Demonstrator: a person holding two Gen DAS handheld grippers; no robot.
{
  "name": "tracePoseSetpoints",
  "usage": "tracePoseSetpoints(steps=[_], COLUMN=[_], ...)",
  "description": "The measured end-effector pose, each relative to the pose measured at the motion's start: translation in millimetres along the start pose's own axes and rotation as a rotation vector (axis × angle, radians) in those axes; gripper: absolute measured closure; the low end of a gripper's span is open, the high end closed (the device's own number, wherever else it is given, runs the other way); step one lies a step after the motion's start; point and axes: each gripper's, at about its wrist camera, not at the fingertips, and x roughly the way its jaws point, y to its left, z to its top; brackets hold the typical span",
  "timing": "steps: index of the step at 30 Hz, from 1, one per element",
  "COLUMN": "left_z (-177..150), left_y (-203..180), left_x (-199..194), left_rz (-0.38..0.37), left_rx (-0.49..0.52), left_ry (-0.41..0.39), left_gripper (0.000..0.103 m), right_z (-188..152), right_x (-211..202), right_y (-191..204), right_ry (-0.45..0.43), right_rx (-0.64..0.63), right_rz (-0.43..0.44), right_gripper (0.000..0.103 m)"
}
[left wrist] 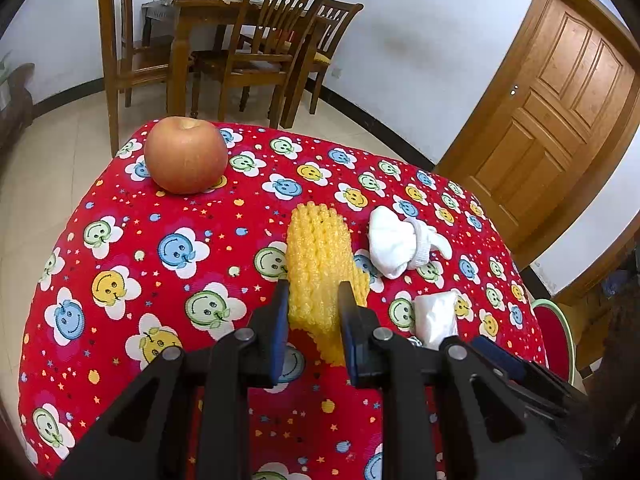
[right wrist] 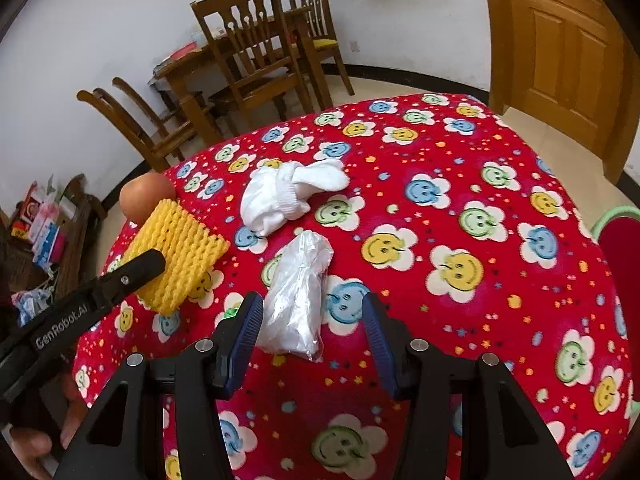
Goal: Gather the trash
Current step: 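Grasp the yellow foam net with the left gripper while the right grasps the white tissue, then carry the white tissue over the bin and open the right gripper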
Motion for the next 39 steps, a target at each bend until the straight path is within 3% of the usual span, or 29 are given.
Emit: tracePoseSetpoints(steps=[3,7,14,27,39], left_z=[-0.2,-0.5,-1.0,-3.9,-6.8], left_y=[1.0,1.1,1.2,-4.3,-15.2], left_x=[-0.3,0.0,-0.6,-1.2,4.1], left_rz=[-0.001,-0.001,-0.004,-0.017,-0.021], left_rx=[-0.006,-0.007,-0.005,0.004,0.033], left_ry=[-0.001,0.000,-0.001,-0.002,0.004], left_gripper=[0.080,0.080,0.080,0.080,0.080], right_z=[1.1,0.5,1.3,-7.2,-22.9], right_x=[4.8,13.0,13.3,-31.7,-87.0], right_y=[2.1,5.5,4.8,-19.2,-71.2], right_ry=[0.006,0.033,0.028,-0.047,-0.142], right_rx=[-0.001,0.008,0.025,0.062,0.141], right_rz=[0.009,0.055,0.072,0.062,-0.016], right_gripper=[0.052,0.065,0.074,0.075,0.075])
